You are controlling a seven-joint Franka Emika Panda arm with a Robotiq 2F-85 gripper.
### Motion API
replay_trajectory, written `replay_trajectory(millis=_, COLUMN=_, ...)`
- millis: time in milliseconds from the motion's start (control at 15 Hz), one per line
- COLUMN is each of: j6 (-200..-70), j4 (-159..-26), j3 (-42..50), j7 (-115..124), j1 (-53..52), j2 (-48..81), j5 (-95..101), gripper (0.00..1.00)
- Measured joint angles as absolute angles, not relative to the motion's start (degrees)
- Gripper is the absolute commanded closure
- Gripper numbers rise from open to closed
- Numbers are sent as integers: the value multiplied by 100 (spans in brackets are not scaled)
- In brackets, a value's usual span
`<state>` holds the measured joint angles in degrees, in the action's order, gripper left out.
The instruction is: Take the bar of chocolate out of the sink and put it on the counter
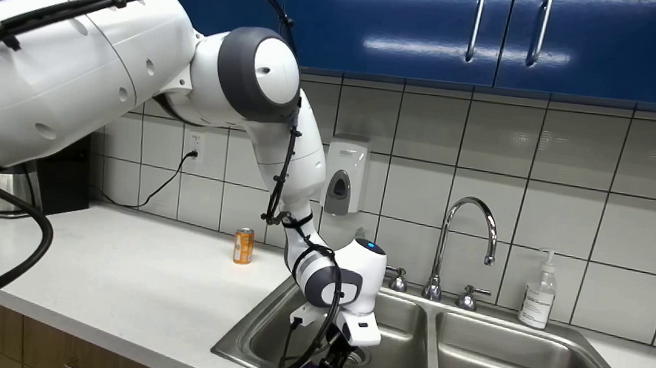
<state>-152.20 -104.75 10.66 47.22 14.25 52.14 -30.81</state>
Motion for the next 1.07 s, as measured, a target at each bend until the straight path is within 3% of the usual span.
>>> replay_trajectory(millis=467, j6=-15197, j4=-10344, j3=1067, j7=4725, j1=1424, j2=5290, j5=-3081, gripper=87)
replay_trajectory(millis=1067, j6=-15188, j4=-10273, j3=1067, j7=4728, j1=1418, j2=5301, j5=-3079, gripper=90)
